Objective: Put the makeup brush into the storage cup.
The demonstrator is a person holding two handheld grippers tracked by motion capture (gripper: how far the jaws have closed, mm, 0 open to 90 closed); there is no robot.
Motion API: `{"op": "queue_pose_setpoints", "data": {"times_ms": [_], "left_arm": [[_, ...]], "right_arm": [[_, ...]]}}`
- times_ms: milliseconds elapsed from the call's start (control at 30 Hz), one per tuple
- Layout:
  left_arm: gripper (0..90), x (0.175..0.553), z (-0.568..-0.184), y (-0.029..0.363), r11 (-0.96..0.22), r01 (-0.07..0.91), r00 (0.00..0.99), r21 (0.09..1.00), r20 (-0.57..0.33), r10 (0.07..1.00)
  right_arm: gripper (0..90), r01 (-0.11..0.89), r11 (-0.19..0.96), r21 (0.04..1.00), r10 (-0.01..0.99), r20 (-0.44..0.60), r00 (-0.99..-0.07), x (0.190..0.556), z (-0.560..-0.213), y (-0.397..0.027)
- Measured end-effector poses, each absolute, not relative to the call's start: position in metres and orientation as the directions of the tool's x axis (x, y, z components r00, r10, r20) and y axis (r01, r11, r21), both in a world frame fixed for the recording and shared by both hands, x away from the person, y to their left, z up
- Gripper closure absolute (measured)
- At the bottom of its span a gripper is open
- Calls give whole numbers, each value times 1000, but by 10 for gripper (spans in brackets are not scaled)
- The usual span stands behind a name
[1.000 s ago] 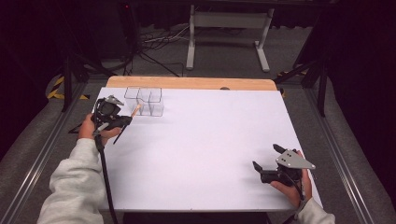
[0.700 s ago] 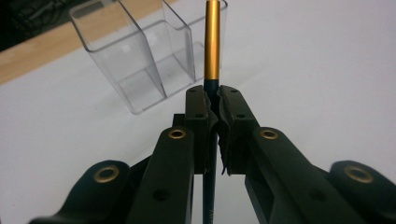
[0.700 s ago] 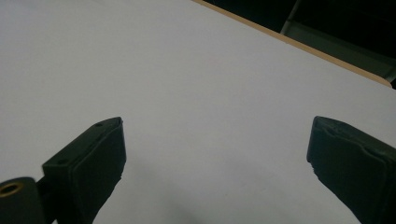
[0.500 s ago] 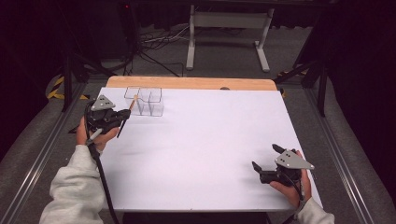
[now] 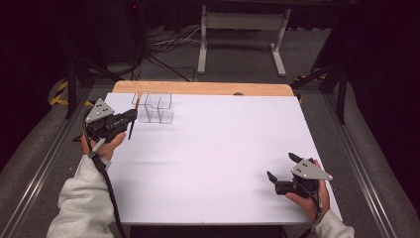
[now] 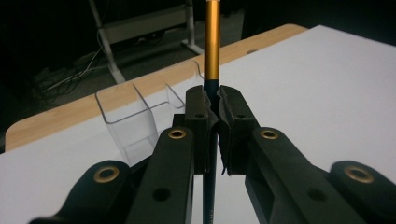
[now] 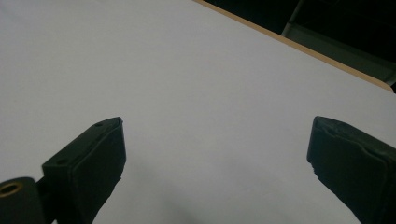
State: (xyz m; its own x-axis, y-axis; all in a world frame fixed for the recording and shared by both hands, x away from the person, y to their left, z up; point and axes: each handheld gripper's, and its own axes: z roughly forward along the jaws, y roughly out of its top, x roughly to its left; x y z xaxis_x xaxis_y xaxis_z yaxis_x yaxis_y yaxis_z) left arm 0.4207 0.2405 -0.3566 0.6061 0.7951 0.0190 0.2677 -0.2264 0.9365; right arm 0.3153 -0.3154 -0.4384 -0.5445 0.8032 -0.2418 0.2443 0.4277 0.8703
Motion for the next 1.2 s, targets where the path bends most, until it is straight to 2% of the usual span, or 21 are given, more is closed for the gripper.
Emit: {"op": "queue_pose_setpoints", "data": {"times_ms": [367, 900, 1200], "left_arm": [[830, 418, -351, 238, -150, 158, 632, 976, 17, 775], [829, 431, -345, 227, -67, 60, 651, 996, 12, 759], [829, 440, -334, 220, -60, 37, 647, 997, 22, 762]], "right_arm": [[53, 240, 423, 874, 807, -242, -539, 315, -437, -316], [52, 237, 424, 874, 806, -244, -539, 315, -437, -314], [52, 239, 425, 873, 804, -244, -542, 315, -438, -315]]}}
